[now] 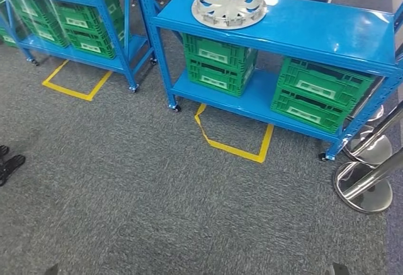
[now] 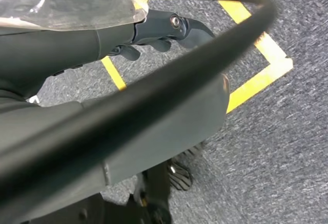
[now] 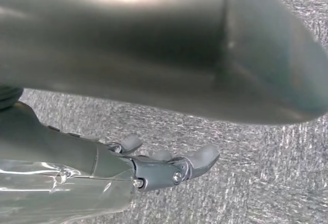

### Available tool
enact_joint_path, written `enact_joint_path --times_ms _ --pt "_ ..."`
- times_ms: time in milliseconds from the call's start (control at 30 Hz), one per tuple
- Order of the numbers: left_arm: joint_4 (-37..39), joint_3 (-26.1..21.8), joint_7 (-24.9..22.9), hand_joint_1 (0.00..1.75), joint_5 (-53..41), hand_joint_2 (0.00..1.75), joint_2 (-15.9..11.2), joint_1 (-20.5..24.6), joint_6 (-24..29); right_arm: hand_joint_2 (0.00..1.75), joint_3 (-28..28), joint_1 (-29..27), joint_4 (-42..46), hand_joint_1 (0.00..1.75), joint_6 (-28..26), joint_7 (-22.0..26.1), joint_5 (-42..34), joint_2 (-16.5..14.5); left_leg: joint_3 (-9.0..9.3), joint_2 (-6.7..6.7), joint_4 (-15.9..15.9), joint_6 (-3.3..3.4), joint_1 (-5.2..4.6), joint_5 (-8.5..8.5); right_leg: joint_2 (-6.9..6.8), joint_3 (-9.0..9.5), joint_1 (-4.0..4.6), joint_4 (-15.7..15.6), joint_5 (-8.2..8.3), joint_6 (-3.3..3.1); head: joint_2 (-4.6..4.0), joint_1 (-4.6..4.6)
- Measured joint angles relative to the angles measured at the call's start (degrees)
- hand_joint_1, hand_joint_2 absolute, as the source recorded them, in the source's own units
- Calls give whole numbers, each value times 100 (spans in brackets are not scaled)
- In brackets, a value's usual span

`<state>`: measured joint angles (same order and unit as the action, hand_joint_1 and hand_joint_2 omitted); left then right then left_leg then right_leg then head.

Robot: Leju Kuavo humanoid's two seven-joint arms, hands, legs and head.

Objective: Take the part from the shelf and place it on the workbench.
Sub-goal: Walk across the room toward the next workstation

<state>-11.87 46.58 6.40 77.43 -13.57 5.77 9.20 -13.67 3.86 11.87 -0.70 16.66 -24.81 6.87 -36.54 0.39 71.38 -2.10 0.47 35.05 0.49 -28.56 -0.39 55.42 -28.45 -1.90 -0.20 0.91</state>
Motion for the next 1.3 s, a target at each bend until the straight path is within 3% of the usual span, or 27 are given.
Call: enact_joint_path --times_ms 33,67,133,200,267,333,400,500,533,567,633,667,733,833,1067,1233,1300 --pt "0 0 0 0 5 0 3 -9 1 0 -9 -2 0 0 1 1 4 -1 -156 -1 48 7 0 17 13 60 3 -1 -50 -3 0 20" --pt "0 0 0 0 9 0 4 -16 1 0 -17 -3 0 0 1 1 7 -1 -209 -1 -104 27 -3 -100 25 130 4 -2 -102 -1 0 43" --pt "0 0 0 0 17 0 -4 -24 3 0 -29 -1 0 0 1 2 7 -3 -89 -1 -818 97 -25 -686 40 254 4 -9 -213 15 0 88" --pt "0 -2 -2 0 20 0 -24 -25 6 0 -36 8 0 0 1 1 7 -7 47 -13 -1382 155 -68 -995 57 338 16 -21 -333 57 0 126" --pt "0 -4 -8 0 23 0 -38 -24 7 0 -44 15 0 0 1 1 7 -11 123 -40 -1568 203 -91 -963 67 463 30 -20 -363 119 0 137" --pt "0 -8 -13 0 29 0 -38 -28 8 0 -53 14 0 0 1 2 7 -15 276 -42 -1679 264 -70 -1051 48 568 31 4 -395 175 -1 114" --pt "0 -19 -12 0 36 0 -38 -29 9 0 -60 20 0 0 1 4 10 -16 430 -23 -1738 311 -54 -1074 19 424 23 359 -594 223 -1 63" --pt "0 -42 -9 0 43 0 -36 -20 10 0 -66 28 0 0 1 9 14 -16 548 -22 -1753 335 -58 -975 3 -193 11 1364 -1069 286 0 -3" --pt "0 -47 -9 0 45 0 -30 -22 10 0 -67 23 -1 0 1 7 14 -16 595 -28 -1753 333 -58 -933 2 -325 6 1475 -1121 296 0 -25" --pt "0 -50 -8 0 47 0 -20 -28 11 0 -68 14 -1 0 1 6 14 -16 655 -35 -1753 327 -57 -888 1 -366 0 1372 -1020 302 0 -57" --pt "0 -51 -7 0 49 0 -5 -38 14 0 -69 0 -3 0 1 5 14 -16 789 -41 -1756 300 -55 -795 -4 -251 -7 708 -445 285 0 -126" --pt "0 -52 -6 0 50 0 -2 -37 19 0 -69 -4 -9 0 1 6 14 -15 842 -41 -1756 280 -56 -759 -10 -196 8 401 -242 265 0 -148" --pt "0 -60 -5 0 57 0 0 -18 29 0 -70 5 -17 0 1 8 19 -14 879 -40 -1745 225 -61 -715 -22 -165 43 108 -71 193 0 -174" --pt "0 -66 1 0 72 0 4 -13 52 0 -75 8 -21 0 1 13 37 -14 886 -45 -1707 223 -72 -670 -24 -122 46 76 44 154 0 -138" --pt "0 -69 19 0 75 0 6 -3 60 0 -134 25 -20 0 -2 20 75 -15 909 -42 -1787 201 -60 -666 -14 -102 67 73 26 122 0 -48" --pt "0 -70 20 0 75 0 6 -4 60 0 -176 42 -20 0 -8 21 75 -14 910 -43 -1806 152 -56 -674 -15 -100 72 73 25 111 0 -25" --pt "0 -70 20 0 75 0 -2 -5 60 0 -191 46 -20 0 -8 28 69 -15 923 -40 -1835 188 -62 -689 -12 -83 56 19 56 141 0 -22"
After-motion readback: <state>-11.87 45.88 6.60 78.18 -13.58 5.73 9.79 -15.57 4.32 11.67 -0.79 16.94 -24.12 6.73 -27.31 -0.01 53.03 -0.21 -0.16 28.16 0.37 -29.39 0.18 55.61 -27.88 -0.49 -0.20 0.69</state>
